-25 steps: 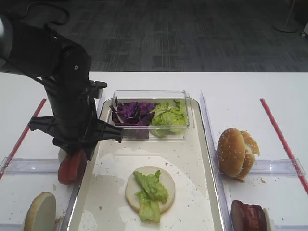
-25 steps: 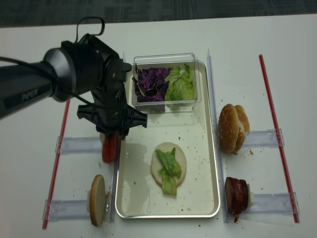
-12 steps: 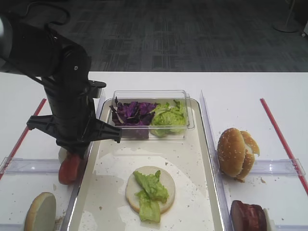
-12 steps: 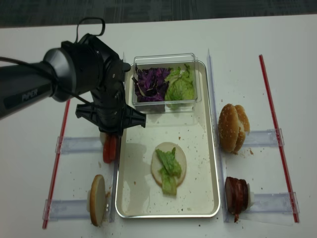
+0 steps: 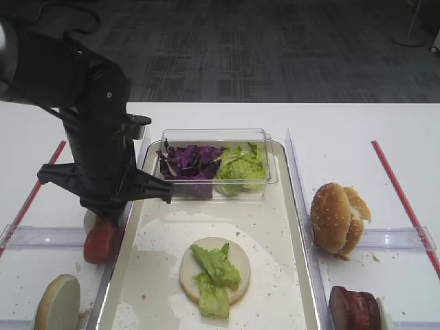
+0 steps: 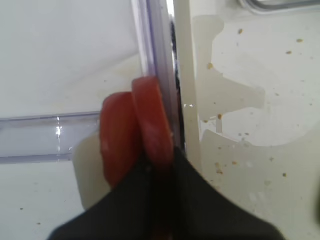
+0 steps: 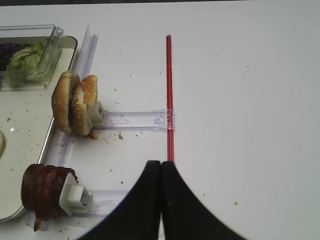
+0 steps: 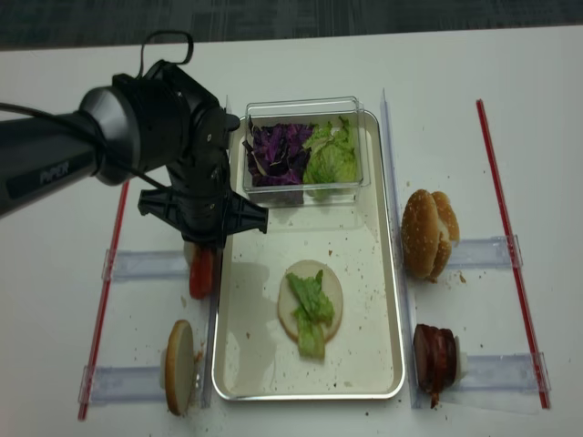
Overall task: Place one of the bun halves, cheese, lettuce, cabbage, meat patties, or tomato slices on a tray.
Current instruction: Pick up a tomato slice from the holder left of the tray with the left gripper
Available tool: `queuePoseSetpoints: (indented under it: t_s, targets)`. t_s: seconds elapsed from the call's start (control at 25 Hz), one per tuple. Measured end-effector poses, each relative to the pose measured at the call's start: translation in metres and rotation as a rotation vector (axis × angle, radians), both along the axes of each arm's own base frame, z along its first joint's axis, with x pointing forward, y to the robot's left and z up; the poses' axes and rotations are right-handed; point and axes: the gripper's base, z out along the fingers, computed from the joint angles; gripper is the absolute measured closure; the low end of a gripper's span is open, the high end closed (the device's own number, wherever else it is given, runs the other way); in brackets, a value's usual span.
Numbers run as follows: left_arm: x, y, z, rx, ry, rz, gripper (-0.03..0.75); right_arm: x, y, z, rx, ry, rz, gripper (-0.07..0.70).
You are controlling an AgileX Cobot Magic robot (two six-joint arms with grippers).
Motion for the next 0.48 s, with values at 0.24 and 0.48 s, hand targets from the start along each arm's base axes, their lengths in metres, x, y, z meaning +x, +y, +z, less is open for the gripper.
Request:
queuePoseSetpoints:
  t_s: [0.24,0.48]
  targets:
    - [0.005,-0.002,0.017,0.001,-0.01,0.01,0.692,0.0,0.0,0.0,0.0,0.0,0.0,0.595]
    - [0.003,-0.001,0.037,-0.005,-0.029,0.015,0.692,0.0,0.0,0.0,0.0,0.0,0.0,0.595]
